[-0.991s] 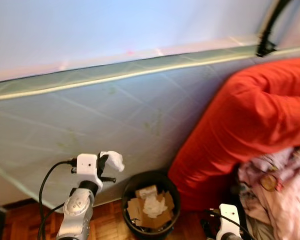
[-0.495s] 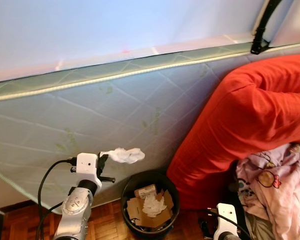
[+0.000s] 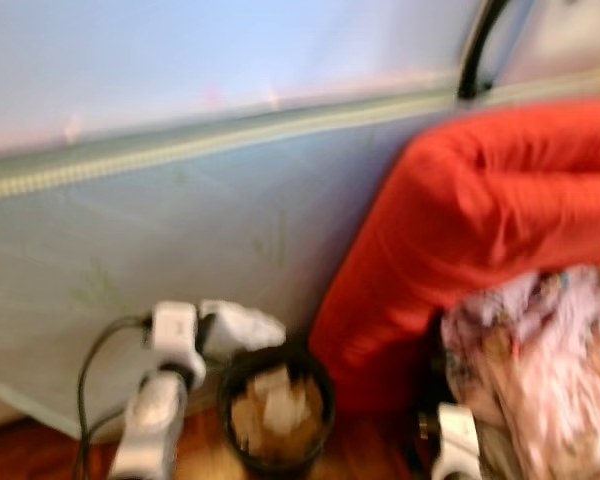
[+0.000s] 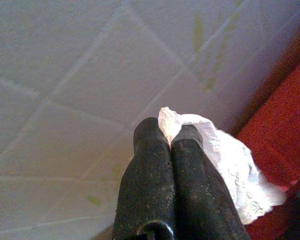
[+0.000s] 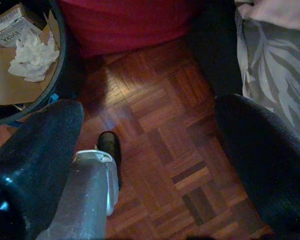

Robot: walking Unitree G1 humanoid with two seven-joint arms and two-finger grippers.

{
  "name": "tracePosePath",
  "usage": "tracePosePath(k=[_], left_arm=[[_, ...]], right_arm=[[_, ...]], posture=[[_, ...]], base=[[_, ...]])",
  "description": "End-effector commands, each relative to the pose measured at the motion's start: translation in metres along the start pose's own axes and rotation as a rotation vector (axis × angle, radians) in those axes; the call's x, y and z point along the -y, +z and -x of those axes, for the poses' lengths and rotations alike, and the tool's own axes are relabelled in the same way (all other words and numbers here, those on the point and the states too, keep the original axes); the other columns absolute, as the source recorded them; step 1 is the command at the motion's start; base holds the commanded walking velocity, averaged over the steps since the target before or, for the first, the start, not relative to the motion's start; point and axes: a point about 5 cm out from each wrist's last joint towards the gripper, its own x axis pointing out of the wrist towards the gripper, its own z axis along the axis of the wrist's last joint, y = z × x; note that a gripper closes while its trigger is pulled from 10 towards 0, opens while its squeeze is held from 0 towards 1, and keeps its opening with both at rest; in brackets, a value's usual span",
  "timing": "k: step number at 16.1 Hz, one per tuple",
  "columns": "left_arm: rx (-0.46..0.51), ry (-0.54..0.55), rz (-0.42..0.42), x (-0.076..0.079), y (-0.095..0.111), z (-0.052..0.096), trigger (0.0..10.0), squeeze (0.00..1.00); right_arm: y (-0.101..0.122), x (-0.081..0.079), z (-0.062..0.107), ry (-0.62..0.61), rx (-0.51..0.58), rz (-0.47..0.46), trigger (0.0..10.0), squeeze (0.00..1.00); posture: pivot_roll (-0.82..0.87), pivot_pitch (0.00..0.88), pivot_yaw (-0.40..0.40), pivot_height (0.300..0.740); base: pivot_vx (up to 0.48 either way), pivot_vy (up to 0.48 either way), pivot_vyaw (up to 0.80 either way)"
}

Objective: Clean up the room

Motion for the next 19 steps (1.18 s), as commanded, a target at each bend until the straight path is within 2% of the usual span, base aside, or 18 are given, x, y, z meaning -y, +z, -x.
tracePosePath(k=[1, 9, 11, 13, 19], left_arm=[[-0.002, -0.003, -0.005, -0.0007, 0.0001, 0.0014, 10.0, 0.00], [0.007, -0.003, -0.009, 0.0005, 0.0022, 0.0009, 10.0, 0.00], [0.010, -0.010, -0.015, 0.0019, 0.0029, 0.0003, 10.0, 0.00], [0.009, -0.005, -0.003, 0.0024, 0.0025, 0.0005, 10.0, 0.00], [0.014, 0.008, 0.016, 0.0022, 0.0025, 0.0010, 10.0, 0.00]], right_arm=[[-0.0025, 0.0007, 0.0006, -0.001, -0.005, 0.003, 10.0, 0.00], [-0.0006, -0.0010, 0.0000, 0.008, -0.003, 0.013, 10.0, 0.00], [-0.0022, -0.0009, 0.0001, 0.013, -0.015, -0.003, 10.0, 0.00], [-0.0019, -0.0001, 0.0002, 0.012, -0.012, 0.018, 10.0, 0.00], [-0.0006, -0.0002, 0.0004, 0.027, -0.002, 0.061, 10.0, 0.00]], posture=[[0.08, 0.108, -0.057, 0.718], [0.08, 0.111, -0.065, 0.718], [0.08, 0.110, -0.067, 0.718], [0.08, 0.110, -0.069, 0.718], [0.07, 0.104, -0.074, 0.718]], base=[[0.000, 0.000, 0.00], [0.000, 0.000, 0.00], [0.000, -0.429, -0.38], [0.000, -0.236, -0.72], [0.000, 0.000, 0.00]])
